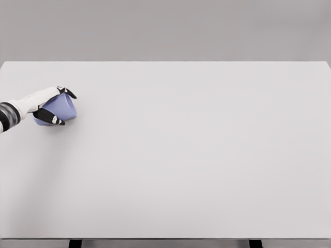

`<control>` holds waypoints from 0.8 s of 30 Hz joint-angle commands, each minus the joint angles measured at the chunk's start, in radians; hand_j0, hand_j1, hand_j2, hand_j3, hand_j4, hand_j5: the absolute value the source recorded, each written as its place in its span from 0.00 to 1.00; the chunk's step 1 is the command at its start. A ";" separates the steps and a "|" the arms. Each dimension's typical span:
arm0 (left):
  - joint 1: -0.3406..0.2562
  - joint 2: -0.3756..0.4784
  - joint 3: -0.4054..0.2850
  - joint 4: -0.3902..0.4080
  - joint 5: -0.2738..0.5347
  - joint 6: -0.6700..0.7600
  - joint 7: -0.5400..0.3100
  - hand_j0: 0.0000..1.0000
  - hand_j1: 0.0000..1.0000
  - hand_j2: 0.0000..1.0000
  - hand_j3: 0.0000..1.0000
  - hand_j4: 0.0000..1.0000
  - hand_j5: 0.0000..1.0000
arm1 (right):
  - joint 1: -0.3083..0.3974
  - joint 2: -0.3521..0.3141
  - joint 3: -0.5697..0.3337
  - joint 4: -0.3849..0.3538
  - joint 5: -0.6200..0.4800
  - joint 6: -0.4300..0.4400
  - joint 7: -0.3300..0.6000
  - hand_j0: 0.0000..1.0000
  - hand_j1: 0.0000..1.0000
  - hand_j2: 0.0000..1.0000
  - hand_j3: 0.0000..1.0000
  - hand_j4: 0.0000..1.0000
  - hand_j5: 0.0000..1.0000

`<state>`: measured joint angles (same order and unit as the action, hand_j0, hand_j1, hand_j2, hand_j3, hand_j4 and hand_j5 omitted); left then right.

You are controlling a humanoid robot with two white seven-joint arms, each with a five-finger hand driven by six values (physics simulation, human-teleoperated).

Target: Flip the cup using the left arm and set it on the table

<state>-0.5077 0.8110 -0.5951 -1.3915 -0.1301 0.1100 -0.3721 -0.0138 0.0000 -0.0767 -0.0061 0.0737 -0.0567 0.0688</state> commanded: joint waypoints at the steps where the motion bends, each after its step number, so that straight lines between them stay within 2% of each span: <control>1: -0.002 0.000 0.000 0.000 0.018 -0.003 -0.001 0.58 0.58 0.58 0.58 0.58 0.58 | 0.000 0.000 0.000 0.000 0.000 0.000 0.000 1.00 1.00 1.00 1.00 1.00 1.00; 9: -0.023 0.034 0.009 -0.001 0.213 -0.053 -0.013 0.60 0.60 0.60 0.60 0.60 0.60 | 0.000 0.000 0.000 0.000 0.000 0.000 0.000 1.00 1.00 1.00 1.00 1.00 1.00; 10: -0.025 0.054 0.011 0.000 0.271 -0.102 -0.030 0.59 0.59 0.59 0.59 0.59 0.59 | 0.000 0.000 0.000 0.000 0.000 0.000 0.000 1.00 1.00 1.00 1.00 1.00 1.00; 11: -0.025 0.071 0.012 0.002 0.334 -0.159 -0.085 0.59 0.59 0.59 0.59 0.59 0.59 | 0.000 0.000 0.000 0.000 0.000 0.000 0.000 1.00 1.00 1.00 1.00 1.00 1.00; 14: -0.028 0.077 0.018 0.078 0.472 -0.305 -0.239 0.60 0.60 0.60 0.60 0.60 0.60 | 0.002 0.000 0.000 0.000 0.000 0.000 0.000 1.00 1.00 1.00 1.00 1.00 1.00; 16: -0.026 0.068 0.032 0.126 0.593 -0.415 -0.239 0.60 0.60 0.60 0.60 0.60 0.60 | 0.000 0.000 0.000 0.000 0.000 0.000 -0.001 1.00 1.00 1.00 1.00 1.00 1.00; 19: -0.028 0.060 0.052 0.138 0.734 -0.449 -0.239 0.60 0.60 0.60 0.60 0.60 0.60 | 0.000 0.000 0.000 0.000 0.000 0.000 0.000 1.00 1.00 1.00 1.00 1.00 1.00; 22: -0.026 -0.030 0.061 0.164 0.920 -0.495 -0.239 0.61 0.61 0.61 0.61 0.61 0.61 | 0.002 0.000 0.000 0.000 0.000 0.000 0.000 1.00 1.00 1.00 1.00 1.00 1.00; 24: -0.026 -0.075 0.063 0.166 0.989 -0.492 -0.239 0.62 0.62 0.62 0.62 0.62 0.62 | 0.000 0.000 0.000 0.000 0.000 0.000 0.000 1.00 1.00 1.00 1.00 1.00 1.00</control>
<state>-0.5338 0.7778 -0.5383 -1.2356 0.7592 -0.3652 -0.6081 -0.0138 0.0000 -0.0767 -0.0061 0.0737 -0.0567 0.0688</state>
